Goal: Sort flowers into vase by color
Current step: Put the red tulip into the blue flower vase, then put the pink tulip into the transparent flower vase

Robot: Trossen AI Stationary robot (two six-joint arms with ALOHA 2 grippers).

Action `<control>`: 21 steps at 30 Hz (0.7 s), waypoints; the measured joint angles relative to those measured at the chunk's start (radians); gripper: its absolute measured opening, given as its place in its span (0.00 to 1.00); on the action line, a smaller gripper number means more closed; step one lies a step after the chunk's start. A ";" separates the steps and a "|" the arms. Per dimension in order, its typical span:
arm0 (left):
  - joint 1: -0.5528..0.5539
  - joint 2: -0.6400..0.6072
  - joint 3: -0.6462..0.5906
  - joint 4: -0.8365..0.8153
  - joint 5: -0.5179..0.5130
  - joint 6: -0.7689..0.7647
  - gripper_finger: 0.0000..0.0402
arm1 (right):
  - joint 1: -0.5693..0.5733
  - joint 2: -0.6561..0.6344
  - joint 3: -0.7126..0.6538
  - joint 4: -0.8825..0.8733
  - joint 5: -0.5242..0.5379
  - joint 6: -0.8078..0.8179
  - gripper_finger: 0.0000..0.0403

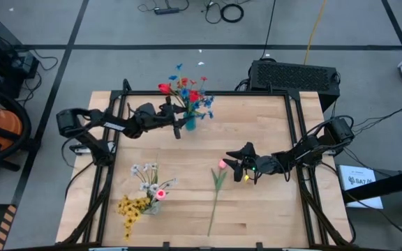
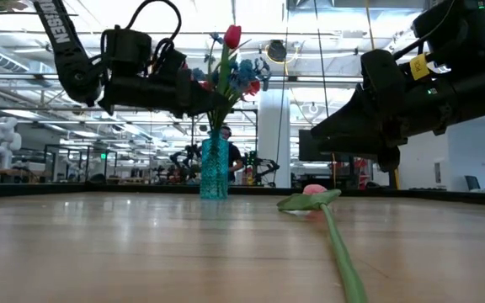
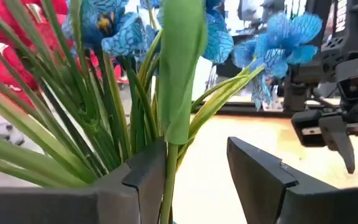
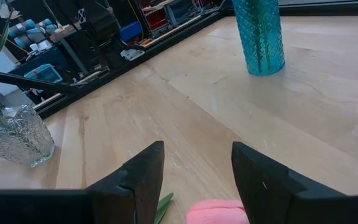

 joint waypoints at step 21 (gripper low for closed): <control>-0.003 -0.331 0.000 -0.493 -0.056 0.043 0.44 | 0.000 0.000 0.000 -0.001 0.000 0.001 0.45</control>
